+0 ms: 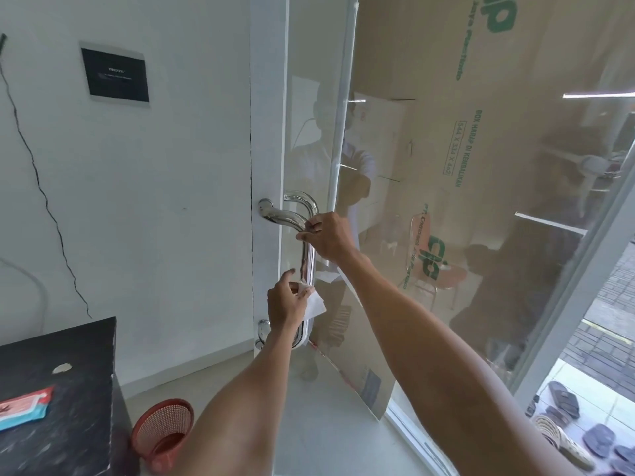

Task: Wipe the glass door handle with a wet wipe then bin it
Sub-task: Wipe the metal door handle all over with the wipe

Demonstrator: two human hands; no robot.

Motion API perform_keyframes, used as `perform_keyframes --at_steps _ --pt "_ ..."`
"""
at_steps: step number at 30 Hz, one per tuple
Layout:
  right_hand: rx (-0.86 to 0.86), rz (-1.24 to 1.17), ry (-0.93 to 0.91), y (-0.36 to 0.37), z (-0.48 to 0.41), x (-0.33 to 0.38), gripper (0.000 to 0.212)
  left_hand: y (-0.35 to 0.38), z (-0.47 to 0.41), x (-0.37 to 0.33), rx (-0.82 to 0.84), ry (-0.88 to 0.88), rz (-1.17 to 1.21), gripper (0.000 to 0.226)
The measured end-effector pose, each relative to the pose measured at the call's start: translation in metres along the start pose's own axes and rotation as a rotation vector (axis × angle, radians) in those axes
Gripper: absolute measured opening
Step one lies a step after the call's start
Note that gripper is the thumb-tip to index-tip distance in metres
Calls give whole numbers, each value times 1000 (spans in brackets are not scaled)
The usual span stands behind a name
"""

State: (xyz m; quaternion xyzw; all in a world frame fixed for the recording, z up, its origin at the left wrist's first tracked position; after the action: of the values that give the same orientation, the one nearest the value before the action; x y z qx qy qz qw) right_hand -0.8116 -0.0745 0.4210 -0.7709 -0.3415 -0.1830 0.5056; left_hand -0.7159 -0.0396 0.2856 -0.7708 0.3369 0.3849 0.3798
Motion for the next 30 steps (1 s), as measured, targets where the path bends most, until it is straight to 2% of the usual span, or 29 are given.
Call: perform_keyframes --at_steps 7,14,30 --pt "6 0 7 0 -2 0 32 -6 -12 -22 -192 33 71 44" --pt "-11 41 -11 2 -4 -1 30 4 -8 -14 -213 86 106 26" --pt "-15 8 -13 6 -3 -7 31 17 20 39 12 -40 -21 26"
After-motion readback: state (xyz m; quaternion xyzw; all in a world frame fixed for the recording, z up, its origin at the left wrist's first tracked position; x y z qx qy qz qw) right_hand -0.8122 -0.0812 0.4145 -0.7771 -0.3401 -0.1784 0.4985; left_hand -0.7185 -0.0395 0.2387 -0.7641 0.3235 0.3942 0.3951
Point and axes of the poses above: each hand's wrist, its own z-axis away from the middle knuckle, its own y-axis out of the palm, x = y × z, the point moved 1 cm from there along -z, towards the middle knuckle, and after that the axes turned 4 degrees about y, right-handed, at the moved point
